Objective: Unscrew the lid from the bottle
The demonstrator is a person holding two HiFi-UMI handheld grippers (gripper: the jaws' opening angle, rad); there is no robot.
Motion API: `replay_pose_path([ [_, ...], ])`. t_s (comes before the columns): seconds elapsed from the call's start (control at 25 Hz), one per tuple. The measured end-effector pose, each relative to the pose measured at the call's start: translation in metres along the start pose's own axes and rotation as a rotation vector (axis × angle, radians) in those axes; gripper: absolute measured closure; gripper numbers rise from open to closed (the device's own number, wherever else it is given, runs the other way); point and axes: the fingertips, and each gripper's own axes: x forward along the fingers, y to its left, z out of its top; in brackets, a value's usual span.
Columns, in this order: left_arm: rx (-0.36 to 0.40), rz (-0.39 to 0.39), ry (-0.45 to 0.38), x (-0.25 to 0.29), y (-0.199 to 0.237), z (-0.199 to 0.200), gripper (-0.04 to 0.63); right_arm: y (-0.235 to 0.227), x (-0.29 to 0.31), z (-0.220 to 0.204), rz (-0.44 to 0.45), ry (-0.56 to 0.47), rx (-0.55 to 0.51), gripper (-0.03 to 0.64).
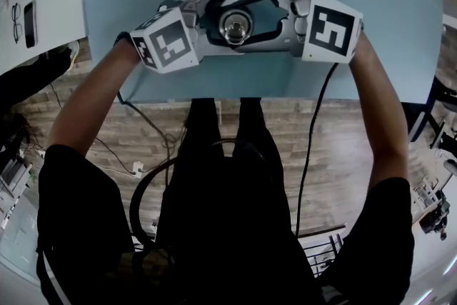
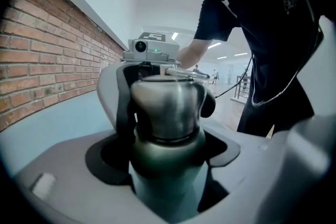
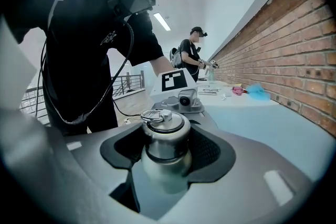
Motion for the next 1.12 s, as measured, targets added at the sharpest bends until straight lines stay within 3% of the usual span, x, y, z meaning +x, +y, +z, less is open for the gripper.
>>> replay_pose_path([
  [0.32,0.026,-0.023,0.007,-0.0007,0.002,0.0064,0.216,-0.0013,0.0005,-0.0009,0.024,-0.007,0.023,0.354],
  [1.12,-0.024,0.0,-0.004,-0.0024,0.0066,0.0034,0.21,-0.0062,0.002,-0.0015,-0.03,-0.034,0.031,0.354],
])
